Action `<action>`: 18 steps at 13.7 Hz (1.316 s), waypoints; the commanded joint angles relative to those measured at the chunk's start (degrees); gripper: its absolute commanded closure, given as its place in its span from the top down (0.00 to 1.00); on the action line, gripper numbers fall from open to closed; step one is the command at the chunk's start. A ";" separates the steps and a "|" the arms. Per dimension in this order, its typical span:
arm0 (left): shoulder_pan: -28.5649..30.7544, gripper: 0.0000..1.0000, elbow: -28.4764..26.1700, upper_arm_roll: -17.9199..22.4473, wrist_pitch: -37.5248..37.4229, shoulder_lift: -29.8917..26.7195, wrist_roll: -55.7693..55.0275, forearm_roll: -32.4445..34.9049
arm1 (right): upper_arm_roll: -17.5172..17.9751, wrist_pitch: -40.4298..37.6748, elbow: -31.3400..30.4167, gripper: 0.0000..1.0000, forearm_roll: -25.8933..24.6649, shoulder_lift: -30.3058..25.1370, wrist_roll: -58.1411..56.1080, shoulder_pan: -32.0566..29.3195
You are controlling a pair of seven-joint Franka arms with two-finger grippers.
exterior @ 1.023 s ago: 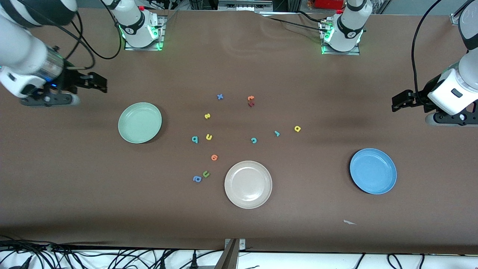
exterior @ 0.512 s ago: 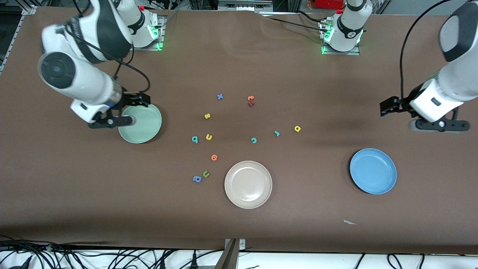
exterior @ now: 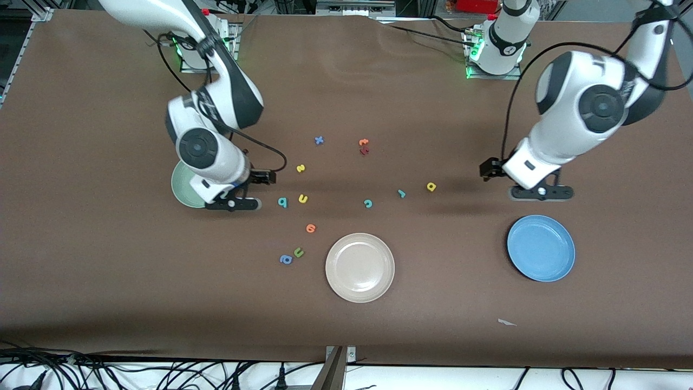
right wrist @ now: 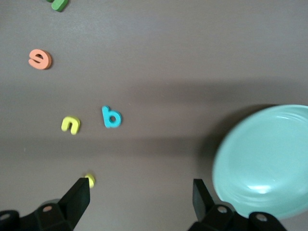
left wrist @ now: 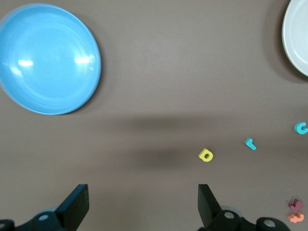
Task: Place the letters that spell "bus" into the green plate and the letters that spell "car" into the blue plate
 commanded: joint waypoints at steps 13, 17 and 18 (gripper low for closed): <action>-2.36 0.99 -13.73 -8.21 35.87 16.83 -15.41 0.59 | -0.80 24.50 -5.44 0.62 -0.53 9.18 6.56 3.97; -2.71 0.87 -13.64 -8.21 36.14 18.33 -16.63 1.64 | -0.89 25.30 -5.44 0.48 -1.41 9.97 6.56 3.97; -2.97 0.82 -13.55 -8.12 36.22 18.85 -16.81 1.64 | -0.89 25.30 -5.44 0.39 -1.41 9.89 6.47 3.97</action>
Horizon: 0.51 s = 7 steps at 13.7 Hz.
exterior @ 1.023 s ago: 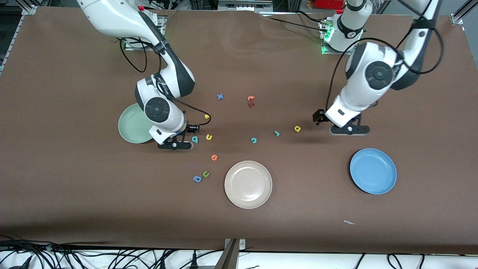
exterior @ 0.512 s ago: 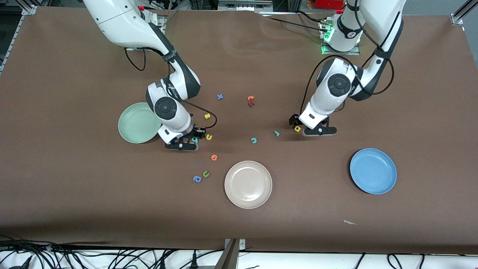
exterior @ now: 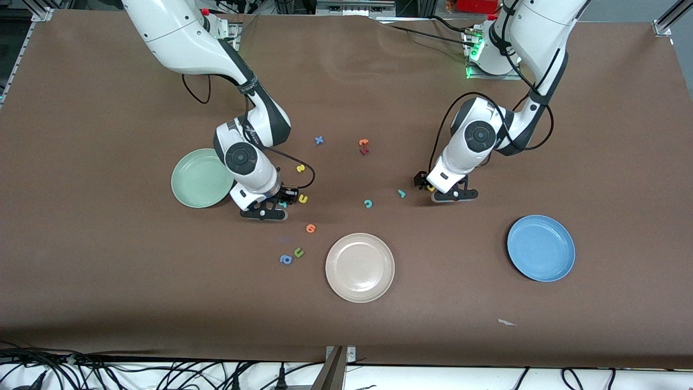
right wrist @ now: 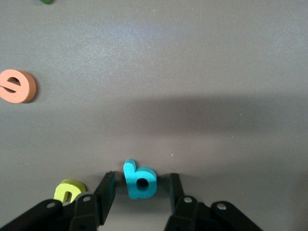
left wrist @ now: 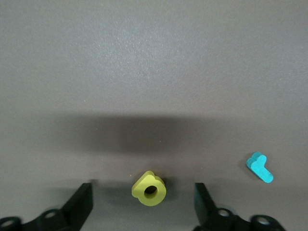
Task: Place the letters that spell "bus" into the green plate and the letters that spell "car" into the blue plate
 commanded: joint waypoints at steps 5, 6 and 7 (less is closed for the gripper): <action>-0.93 0.59 1.13 0.27 0.41 1.69 -2.27 1.42 | -0.62 -0.68 -0.28 0.13 -1.16 -2.18 -2.88 0.38; -0.93 0.56 1.65 0.27 0.41 2.04 -2.27 1.51 | -1.23 -4.69 -0.02 0.13 -1.16 -3.84 -3.76 0.21; -0.93 0.53 1.83 0.27 0.41 2.39 -2.27 1.51 | -2.37 -9.43 0.07 0.13 -1.16 -6.04 -6.20 0.21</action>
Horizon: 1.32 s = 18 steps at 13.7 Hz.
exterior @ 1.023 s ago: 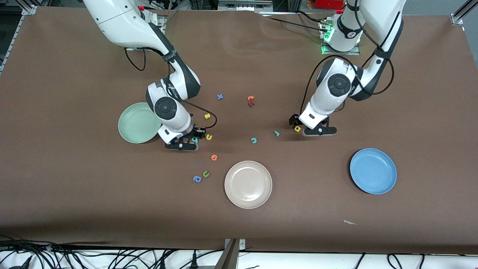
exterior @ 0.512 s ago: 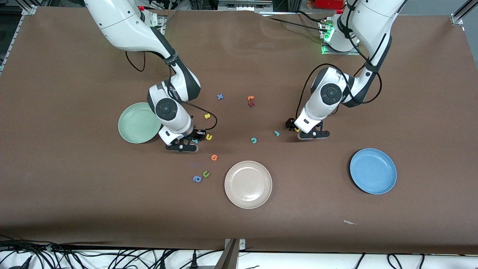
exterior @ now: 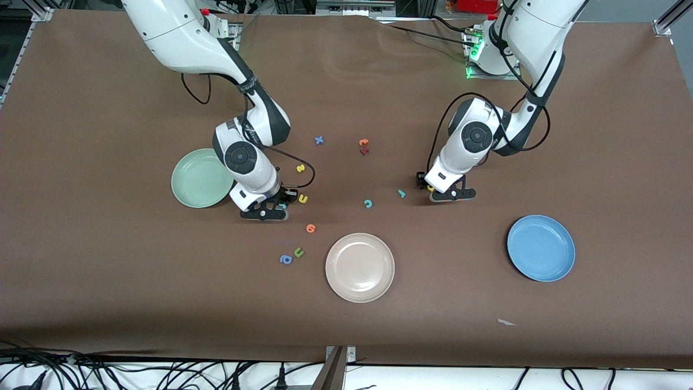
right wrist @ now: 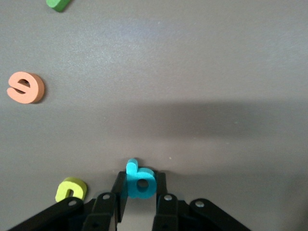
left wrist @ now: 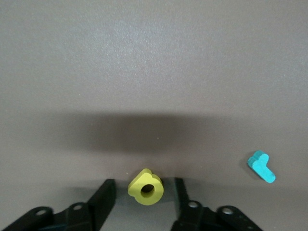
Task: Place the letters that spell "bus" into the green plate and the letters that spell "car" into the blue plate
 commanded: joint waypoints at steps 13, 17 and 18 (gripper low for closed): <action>-0.41 0.25 1.70 0.29 0.30 1.59 -1.20 1.53 | -12.12 -20.28 -9.12 1.00 1.93 -11.32 -17.49 -0.55; -0.23 0.23 4.42 0.29 -3.38 1.06 -1.20 1.53 | -6.84 -18.44 -1.22 0.87 9.24 -8.17 -3.10 2.77; -0.23 0.23 5.91 0.38 -6.01 0.80 -1.11 1.53 | -6.84 -17.30 0.36 0.77 9.33 -6.77 0.06 4.61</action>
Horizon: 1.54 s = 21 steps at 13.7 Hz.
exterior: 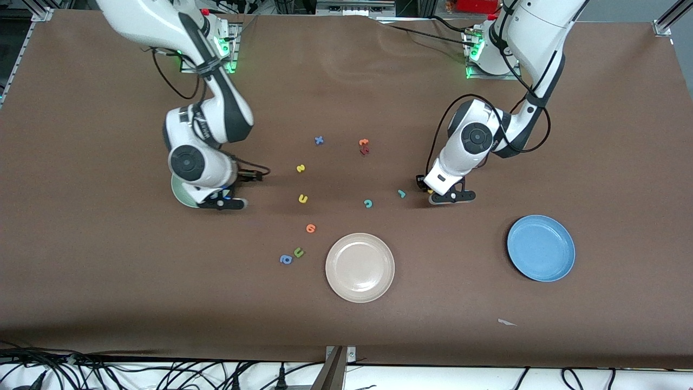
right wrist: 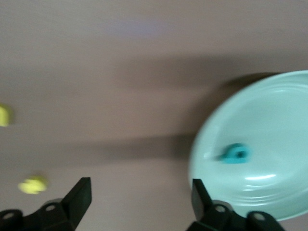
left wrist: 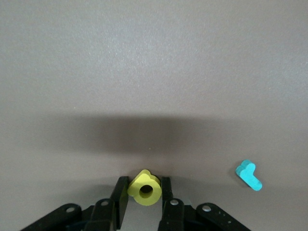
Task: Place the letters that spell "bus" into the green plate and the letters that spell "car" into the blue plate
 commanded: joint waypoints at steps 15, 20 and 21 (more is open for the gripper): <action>19.75 0.19 20.84 3.39 -21.48 1.60 27.24 7.41 | 0.04 21.02 8.69 0.59 1.15 14.92 26.64 10.89; 22.40 0.98 27.27 3.56 -21.39 8.55 32.18 11.17 | 0.04 20.85 8.69 0.21 0.37 15.10 26.11 10.99; 22.31 1.00 27.27 3.56 -21.39 8.29 31.57 11.36 | -0.05 20.84 8.69 0.17 0.36 15.10 25.24 10.90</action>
